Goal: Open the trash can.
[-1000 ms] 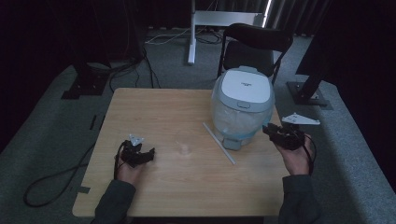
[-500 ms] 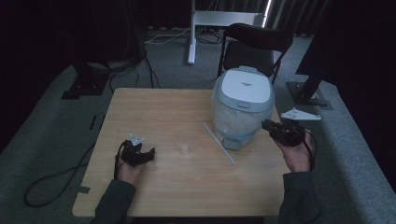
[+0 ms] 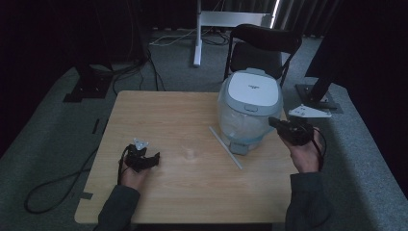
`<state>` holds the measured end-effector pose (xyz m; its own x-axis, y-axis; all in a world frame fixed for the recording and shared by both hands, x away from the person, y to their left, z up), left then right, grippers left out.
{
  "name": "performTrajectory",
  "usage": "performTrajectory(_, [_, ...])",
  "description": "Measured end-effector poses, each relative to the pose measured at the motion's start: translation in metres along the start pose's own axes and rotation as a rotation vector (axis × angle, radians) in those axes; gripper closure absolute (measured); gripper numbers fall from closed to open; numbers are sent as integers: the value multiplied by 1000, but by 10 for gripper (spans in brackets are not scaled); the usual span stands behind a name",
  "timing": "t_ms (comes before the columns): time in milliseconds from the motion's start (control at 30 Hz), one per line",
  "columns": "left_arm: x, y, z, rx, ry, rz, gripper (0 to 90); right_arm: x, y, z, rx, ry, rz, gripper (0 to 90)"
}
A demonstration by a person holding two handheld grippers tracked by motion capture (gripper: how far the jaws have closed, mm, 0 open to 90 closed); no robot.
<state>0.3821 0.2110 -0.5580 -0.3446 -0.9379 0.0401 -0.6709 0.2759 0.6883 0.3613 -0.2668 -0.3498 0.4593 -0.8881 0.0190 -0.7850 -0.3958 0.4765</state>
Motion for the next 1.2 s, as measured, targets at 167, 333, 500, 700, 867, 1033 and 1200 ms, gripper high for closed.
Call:
performTrajectory(167, [0,0,0,1,-3,1,260,-6,-2,-10,12,18,-9,898])
performTrajectory(333, [0,0,0,1,-5,1,259,-9,-3,-17,19,25,-9,898])
performTrajectory(500, [0,0,0,0,-4,2,259,-11,-6,-26,26,28,-12,897])
performTrajectory(700, [0,0,0,1,-5,3,260,-10,-21,-32,24,17,-14,897])
performTrajectory(867, [0,0,-1,1,-6,3,259,-11,-29,-36,24,16,-16,896])
performTrajectory(1033, [0,-1,-1,1,-6,4,260,-13,-32,-38,22,14,-21,895])
performTrajectory(1200, [0,-1,-1,1,-6,4,260,-15,-35,-40,26,20,-24,894])
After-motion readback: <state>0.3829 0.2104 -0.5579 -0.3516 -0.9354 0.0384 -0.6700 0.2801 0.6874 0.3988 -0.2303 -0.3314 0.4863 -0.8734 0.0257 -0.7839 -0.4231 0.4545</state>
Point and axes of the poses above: each handheld gripper's, and its own axes: y roughly backward along the jaws, z roughly out of its underside, x roughly to its right, the point moved 2 cm from there along -y, roughly forward along the jaws, and after that the axes turned 4 degrees about z, right-handed, at the moved point
